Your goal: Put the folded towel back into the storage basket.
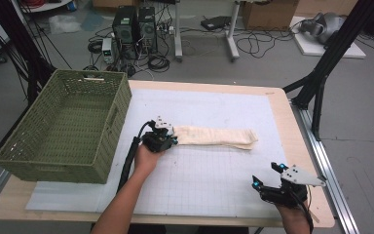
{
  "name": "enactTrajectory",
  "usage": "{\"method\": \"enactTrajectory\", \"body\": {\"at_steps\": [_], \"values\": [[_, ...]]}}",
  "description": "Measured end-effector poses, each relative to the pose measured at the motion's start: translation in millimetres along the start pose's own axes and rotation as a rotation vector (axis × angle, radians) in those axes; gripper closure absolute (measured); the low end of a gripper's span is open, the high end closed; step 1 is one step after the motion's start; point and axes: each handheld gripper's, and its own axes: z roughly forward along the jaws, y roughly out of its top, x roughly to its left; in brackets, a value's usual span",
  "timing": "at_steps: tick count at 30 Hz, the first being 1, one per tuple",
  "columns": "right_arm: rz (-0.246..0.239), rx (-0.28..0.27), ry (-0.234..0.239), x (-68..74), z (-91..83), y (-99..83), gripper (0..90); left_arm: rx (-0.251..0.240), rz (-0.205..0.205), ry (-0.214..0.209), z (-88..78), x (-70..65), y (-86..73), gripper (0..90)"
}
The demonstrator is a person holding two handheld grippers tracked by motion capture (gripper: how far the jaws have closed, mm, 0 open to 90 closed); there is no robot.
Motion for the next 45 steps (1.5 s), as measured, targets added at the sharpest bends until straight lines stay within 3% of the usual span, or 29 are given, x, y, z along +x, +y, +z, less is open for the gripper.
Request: {"method": "enactTrajectory", "body": {"at_steps": [6, 8, 15, 20, 28, 31, 40, 45], "values": [[-0.002, -0.003, -0.004, 0.6, -1.0, -0.1, 17.0, 0.007, 0.03, -0.019, -10.9, -4.8, -1.5, 82.4], [0.002, -0.003, -0.003, 0.5, -1.2, -0.4, 17.0, -0.006, 0.01, -0.027, -15.8, -5.5, -5.1, 82.4], [0.007, -0.005, -0.004, -0.4, -2.5, -0.9, 18.2, -0.023, -0.002, -0.047, -37.8, -10.1, -25.9, 82.5], [0.008, -0.007, -0.007, 0.0, -2.8, -0.9, 18.1, -0.046, -0.003, -0.026, -52.7, -10.4, -37.1, 82.5], [0.016, -0.006, -0.023, -1.7, -3.0, -2.8, 15.5, -0.094, -0.062, -0.052, -68.0, -8.6, -59.6, 82.1], [0.026, -0.002, -0.039, -3.9, -2.2, -3.9, 15.4, -0.119, -0.08, -0.073, -70.5, -5.6, -60.9, 81.8], [0.091, -0.009, -0.066, -4.9, 2.6, -1.8, 15.4, -0.139, -0.066, -0.095, -75.5, -2.2, -62.0, 81.4], [0.061, -0.018, -0.052, 0.1, 9.0, 8.2, 14.9, -0.145, -0.048, -0.088, -75.6, -4.1, -62.0, 81.1]]}}
